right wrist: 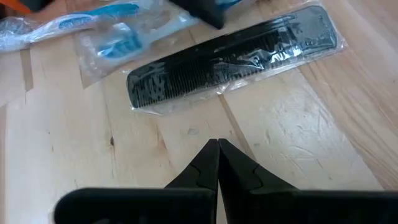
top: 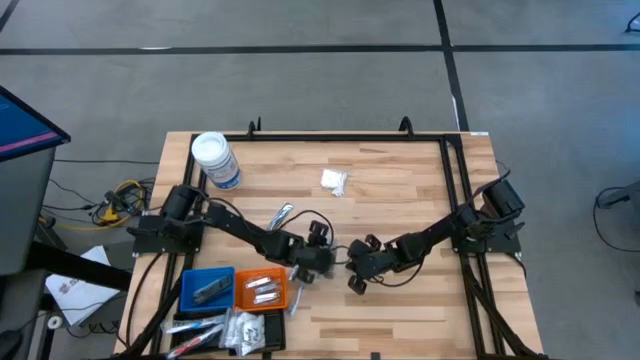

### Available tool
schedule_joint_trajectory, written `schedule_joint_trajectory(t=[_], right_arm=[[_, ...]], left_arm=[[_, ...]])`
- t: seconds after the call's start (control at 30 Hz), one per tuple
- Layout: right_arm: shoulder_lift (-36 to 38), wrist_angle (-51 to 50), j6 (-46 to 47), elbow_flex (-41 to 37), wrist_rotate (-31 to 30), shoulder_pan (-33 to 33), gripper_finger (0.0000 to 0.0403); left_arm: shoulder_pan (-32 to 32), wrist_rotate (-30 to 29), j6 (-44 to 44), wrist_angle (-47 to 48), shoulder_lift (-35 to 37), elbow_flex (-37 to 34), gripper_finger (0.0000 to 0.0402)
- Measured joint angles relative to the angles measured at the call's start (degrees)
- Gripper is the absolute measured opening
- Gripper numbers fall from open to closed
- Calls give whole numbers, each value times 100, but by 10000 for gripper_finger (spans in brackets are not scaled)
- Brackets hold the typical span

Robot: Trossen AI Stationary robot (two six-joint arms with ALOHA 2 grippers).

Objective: Pick & Place Travel size toiletries
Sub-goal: Put the black comb into the blue basket

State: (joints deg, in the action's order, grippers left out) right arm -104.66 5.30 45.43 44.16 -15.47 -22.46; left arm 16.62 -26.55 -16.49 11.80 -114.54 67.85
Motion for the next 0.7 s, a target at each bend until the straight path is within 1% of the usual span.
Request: schedule_joint_trajectory(t=[0.17, 0.3, 0.4, 0.57, 0.7], right_arm=[[0, 6, -22, 0, -34, 4, 0], [0, 31, -27, 0, -88, 51, 0], [0, 81, -37, 0, -87, 72, 0], [0, 99, -11, 0, -89, 74, 0], [0, 107, 0, 2, -95, 68, 0]], left_arm=[[-33, 25, 0, -4, 2, -47, 132], [-33, 563, -115, -149, 1, -47, 120], [2, 748, -240, -345, 2, -47, 115], [81, 774, -460, -432, -67, -45, 113], [118, 615, -826, -384, -70, -76, 113]])
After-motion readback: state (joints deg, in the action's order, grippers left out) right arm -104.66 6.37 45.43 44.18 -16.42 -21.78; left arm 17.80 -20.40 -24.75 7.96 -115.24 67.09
